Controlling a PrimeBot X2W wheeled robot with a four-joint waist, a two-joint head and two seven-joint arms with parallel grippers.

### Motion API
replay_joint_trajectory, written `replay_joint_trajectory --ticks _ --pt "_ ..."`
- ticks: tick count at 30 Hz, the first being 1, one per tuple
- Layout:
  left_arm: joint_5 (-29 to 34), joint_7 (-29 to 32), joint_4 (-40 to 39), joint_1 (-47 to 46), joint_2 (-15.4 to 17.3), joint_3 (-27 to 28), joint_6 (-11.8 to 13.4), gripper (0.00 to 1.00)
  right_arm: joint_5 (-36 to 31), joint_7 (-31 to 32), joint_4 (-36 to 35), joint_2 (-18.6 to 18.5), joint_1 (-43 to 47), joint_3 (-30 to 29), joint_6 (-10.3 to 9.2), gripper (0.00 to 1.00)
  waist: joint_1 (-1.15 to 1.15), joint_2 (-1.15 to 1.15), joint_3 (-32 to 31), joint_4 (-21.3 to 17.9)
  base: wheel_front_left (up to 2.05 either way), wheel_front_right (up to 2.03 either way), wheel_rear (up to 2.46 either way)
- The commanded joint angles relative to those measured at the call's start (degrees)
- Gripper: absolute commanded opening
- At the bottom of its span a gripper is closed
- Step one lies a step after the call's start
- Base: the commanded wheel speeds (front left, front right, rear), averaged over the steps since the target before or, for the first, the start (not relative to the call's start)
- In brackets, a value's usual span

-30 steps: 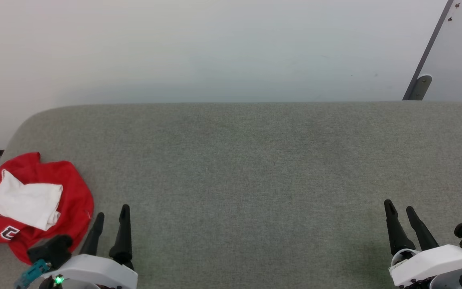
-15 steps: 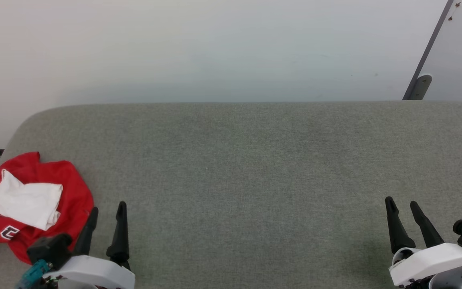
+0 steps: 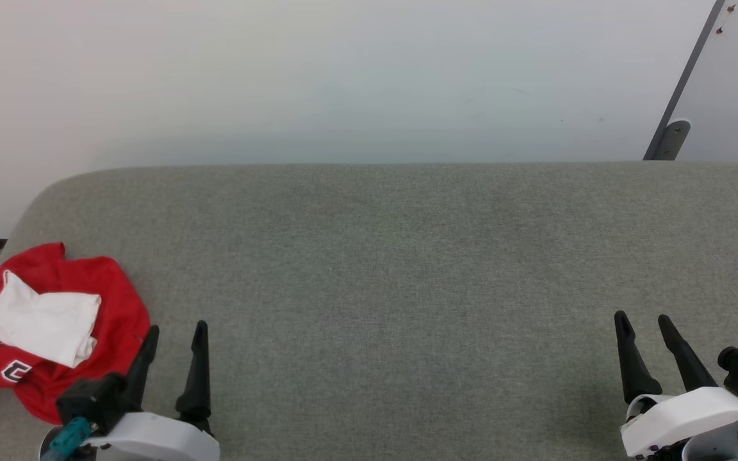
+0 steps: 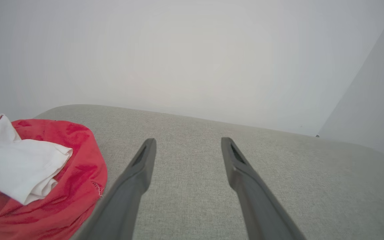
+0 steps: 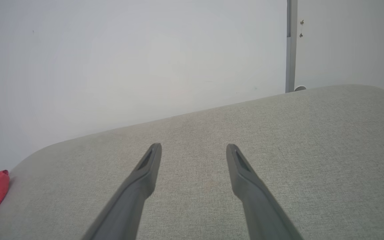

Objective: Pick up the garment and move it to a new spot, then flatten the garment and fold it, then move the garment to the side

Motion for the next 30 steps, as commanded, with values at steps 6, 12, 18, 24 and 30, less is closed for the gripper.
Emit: replay_joint_trajectory --ticks 6,12,18,24,30 --pt "2.9 -0.8 -0.9 0.3 0.8 -0.8 0.7 1.0 -3.1 -0.5 -0.7 -0.1 -0.5 -0.4 -0.05 1.0 0.0 0.0 -0.1 0.0 0.0 0.0 0.0" --pt "4.7 -0.9 -1.6 0.8 1.4 -1.8 0.8 1.0 -5.3 -0.8 -1.1 -0.2 -0.4 -0.8 -0.05 1.0 0.0 0.0 -0.3 -0.1 0.0 0.0 0.0" --pt "6.5 -1.1 -2.3 1.2 2.0 -2.6 1.1 1.0 -7.7 -1.0 -1.6 0.0 -0.1 -1.1 -0.06 1.0 0.0 0.0 -0.4 -0.1 0.0 0.0 0.0" --pt "7.4 -1.2 -2.7 1.3 2.4 -3.1 1.4 1.0 -9.0 -0.9 -2.0 0.2 0.1 -1.5 -0.06 1.0 0.0 0.0 -0.4 -0.2 0.0 0.0 0.0" --pt "7.0 -1.0 -3.0 1.4 2.5 -3.2 1.6 1.0 -9.0 -0.8 -2.1 0.3 0.1 -1.6 -0.06 1.0 0.0 0.0 -0.5 -0.2 0.0 0.0 0.0"
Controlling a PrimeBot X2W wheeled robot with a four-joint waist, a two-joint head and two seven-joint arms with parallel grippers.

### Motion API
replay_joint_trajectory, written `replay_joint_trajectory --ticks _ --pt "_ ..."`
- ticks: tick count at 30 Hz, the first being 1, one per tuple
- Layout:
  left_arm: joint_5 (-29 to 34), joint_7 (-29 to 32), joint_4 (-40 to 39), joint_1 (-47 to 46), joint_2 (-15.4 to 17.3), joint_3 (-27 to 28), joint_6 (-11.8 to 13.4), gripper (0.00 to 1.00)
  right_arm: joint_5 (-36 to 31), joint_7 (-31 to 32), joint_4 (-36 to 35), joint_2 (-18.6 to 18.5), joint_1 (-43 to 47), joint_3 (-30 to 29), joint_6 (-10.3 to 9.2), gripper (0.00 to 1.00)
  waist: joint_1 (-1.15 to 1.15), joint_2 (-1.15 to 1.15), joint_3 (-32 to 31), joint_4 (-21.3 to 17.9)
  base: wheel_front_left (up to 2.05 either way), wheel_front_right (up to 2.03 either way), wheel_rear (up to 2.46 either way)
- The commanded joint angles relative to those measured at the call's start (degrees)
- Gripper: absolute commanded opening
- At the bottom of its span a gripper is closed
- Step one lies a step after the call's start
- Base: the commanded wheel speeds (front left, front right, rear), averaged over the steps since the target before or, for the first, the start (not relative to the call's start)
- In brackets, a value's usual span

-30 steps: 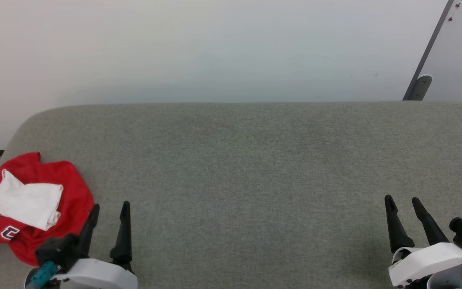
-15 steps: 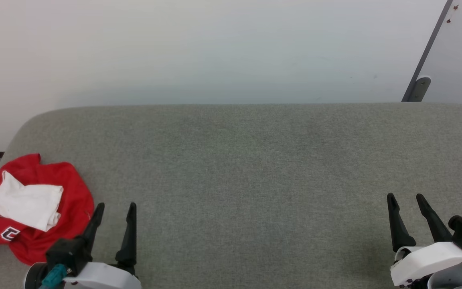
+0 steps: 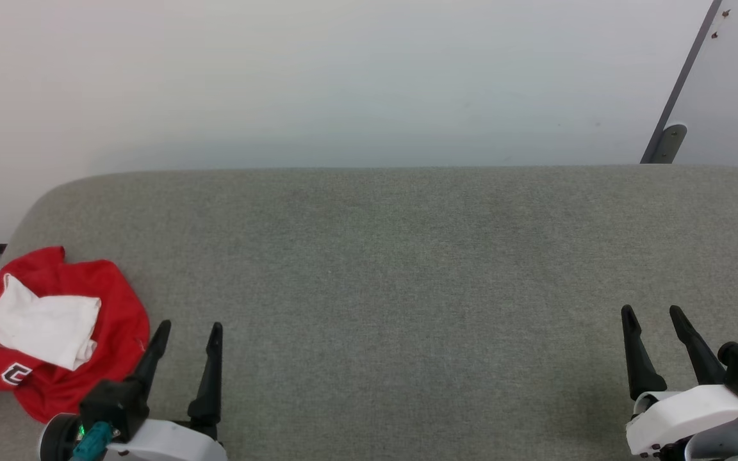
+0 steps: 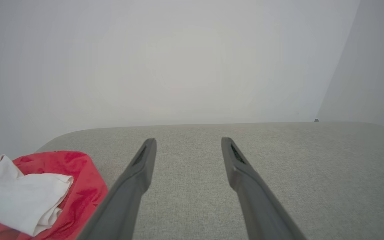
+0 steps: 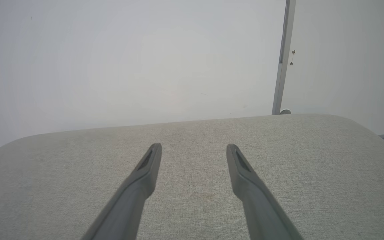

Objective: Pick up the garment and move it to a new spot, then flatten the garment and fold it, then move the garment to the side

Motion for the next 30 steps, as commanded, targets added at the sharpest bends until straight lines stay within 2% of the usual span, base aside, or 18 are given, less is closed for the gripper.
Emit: replay_joint_trajectory --ticks 1,7,11,30 --pt "0.0 -0.1 -0.2 0.5 0.2 0.0 0.2 1.0 -0.2 -0.1 -0.2 0.1 0.1 -0.1 -0.06 1.0 0.0 0.0 0.0 0.0 0.0 0.0 0.0" --pt "-0.6 0.1 -0.4 0.5 0.2 -0.2 0.2 1.0 0.3 -0.2 -0.3 -0.2 0.2 0.1 -0.06 1.0 0.0 0.0 -0.1 0.3 0.0 0.0 0.0" --pt "-1.2 0.2 -0.2 0.1 0.4 0.3 0.5 1.0 1.0 0.2 -0.6 -0.2 0.3 1.2 -0.06 1.0 0.0 0.0 -0.4 1.9 0.0 0.0 0.0" --pt "-3.8 3.3 -3.1 1.9 2.3 4.9 4.9 1.0 3.3 1.2 1.0 -1.8 -3.5 10.8 -0.06 1.0 0.0 0.0 -2.6 17.7 0.0 0.0 0.0"
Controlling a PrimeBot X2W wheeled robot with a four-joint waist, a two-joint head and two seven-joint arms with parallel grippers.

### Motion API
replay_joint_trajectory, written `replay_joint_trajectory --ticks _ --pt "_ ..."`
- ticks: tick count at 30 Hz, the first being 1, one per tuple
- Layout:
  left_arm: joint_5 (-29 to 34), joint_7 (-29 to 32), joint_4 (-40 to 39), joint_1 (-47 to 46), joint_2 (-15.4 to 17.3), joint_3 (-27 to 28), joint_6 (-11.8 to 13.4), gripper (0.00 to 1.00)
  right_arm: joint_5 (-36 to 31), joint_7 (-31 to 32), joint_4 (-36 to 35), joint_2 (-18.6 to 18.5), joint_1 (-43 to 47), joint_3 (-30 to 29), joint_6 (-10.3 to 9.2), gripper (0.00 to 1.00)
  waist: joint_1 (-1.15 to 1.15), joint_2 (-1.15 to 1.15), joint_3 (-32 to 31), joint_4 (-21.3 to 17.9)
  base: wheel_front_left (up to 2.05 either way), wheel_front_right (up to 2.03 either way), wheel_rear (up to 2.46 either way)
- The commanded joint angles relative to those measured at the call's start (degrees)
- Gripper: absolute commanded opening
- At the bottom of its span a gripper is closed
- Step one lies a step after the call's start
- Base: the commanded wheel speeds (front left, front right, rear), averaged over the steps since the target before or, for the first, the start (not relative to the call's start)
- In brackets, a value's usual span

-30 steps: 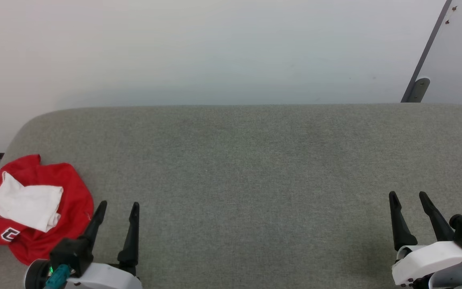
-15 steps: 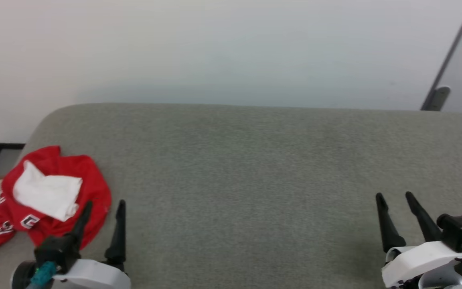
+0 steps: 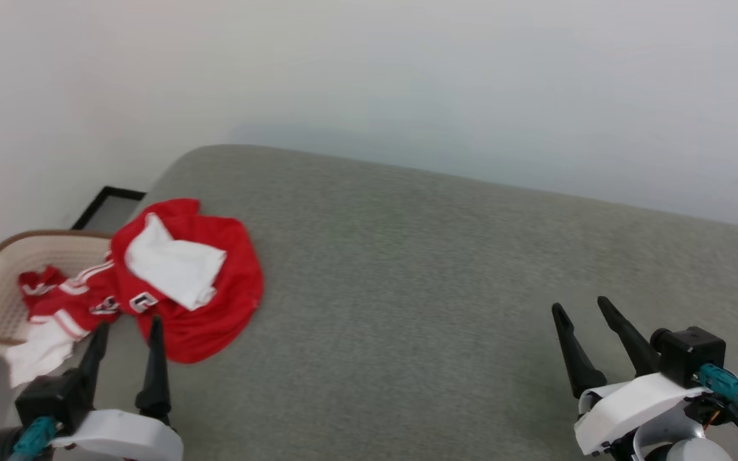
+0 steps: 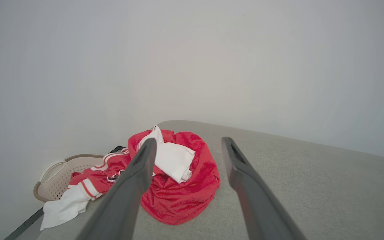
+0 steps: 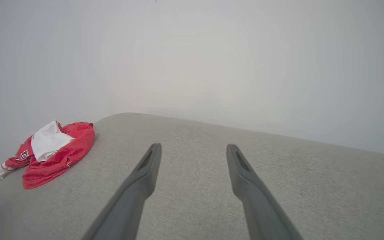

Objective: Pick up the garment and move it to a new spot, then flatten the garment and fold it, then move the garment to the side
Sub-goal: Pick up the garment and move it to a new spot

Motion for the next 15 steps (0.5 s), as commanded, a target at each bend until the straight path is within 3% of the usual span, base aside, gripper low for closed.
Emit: replay_joint_trajectory --ticks 1,15 --pt "-0.3 0.2 -0.4 0.6 0.4 0.3 0.1 1.0 0.5 -0.1 0.2 -0.2 -0.8 0.6 -0.07 1.0 0.0 0.0 -1.0 4.5 0.0 0.0 0.0" --pt "-2.0 1.1 -1.7 1.4 0.9 1.8 1.4 1.0 1.5 -0.6 1.3 -0.6 -1.2 2.1 -0.07 1.0 0.0 0.0 -1.3 9.9 0.0 0.0 0.0"
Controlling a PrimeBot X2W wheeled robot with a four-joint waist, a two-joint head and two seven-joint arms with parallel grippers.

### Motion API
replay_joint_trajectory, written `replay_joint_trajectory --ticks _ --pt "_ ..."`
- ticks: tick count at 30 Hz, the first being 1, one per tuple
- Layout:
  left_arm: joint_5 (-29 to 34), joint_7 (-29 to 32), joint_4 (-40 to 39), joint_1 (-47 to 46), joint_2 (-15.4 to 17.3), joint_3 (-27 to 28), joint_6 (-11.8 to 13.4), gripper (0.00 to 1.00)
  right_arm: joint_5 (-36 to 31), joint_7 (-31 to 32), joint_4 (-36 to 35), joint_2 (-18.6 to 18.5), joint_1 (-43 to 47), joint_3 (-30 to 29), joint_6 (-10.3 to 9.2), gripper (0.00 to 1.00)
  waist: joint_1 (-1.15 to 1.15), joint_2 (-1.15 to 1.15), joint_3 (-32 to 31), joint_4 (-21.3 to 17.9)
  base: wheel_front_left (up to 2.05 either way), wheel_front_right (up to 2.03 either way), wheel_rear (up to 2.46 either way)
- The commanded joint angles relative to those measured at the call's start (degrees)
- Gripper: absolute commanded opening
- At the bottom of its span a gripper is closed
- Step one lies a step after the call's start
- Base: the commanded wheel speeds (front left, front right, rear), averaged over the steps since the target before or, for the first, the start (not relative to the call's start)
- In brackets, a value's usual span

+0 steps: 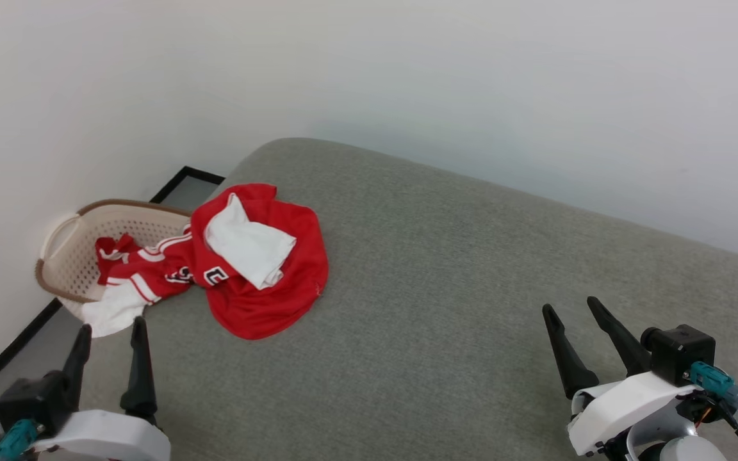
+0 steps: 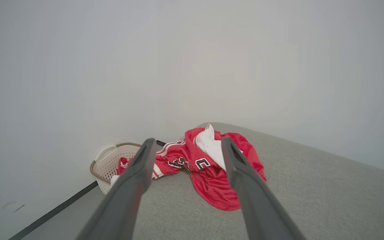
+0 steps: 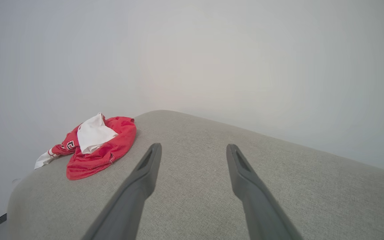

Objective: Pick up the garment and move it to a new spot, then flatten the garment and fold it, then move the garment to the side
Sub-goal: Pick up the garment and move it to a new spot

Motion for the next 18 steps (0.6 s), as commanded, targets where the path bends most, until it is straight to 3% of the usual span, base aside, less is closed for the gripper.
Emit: replay_joint_trajectory --ticks 1,9,18 --pt "-0.4 0.0 -0.3 0.4 0.1 0.2 0.3 1.0 0.4 -0.4 0.0 -0.2 -0.2 -0.1 -0.08 1.0 0.0 0.0 0.0 0.7 0.0 0.0 0.0" --pt "-3.7 1.0 -0.1 -1.1 -0.4 1.4 -0.8 1.0 0.5 0.0 -0.6 -0.6 -0.5 -0.1 -0.07 1.0 0.0 0.0 1.0 0.4 0.0 0.0 0.0" --pt "-9.5 5.1 4.4 -9.0 3.3 2.8 -6.7 1.0 -0.3 1.0 -1.7 -1.0 -1.3 -0.6 -0.07 1.0 0.0 0.0 3.9 -3.0 0.0 0.0 0.0"
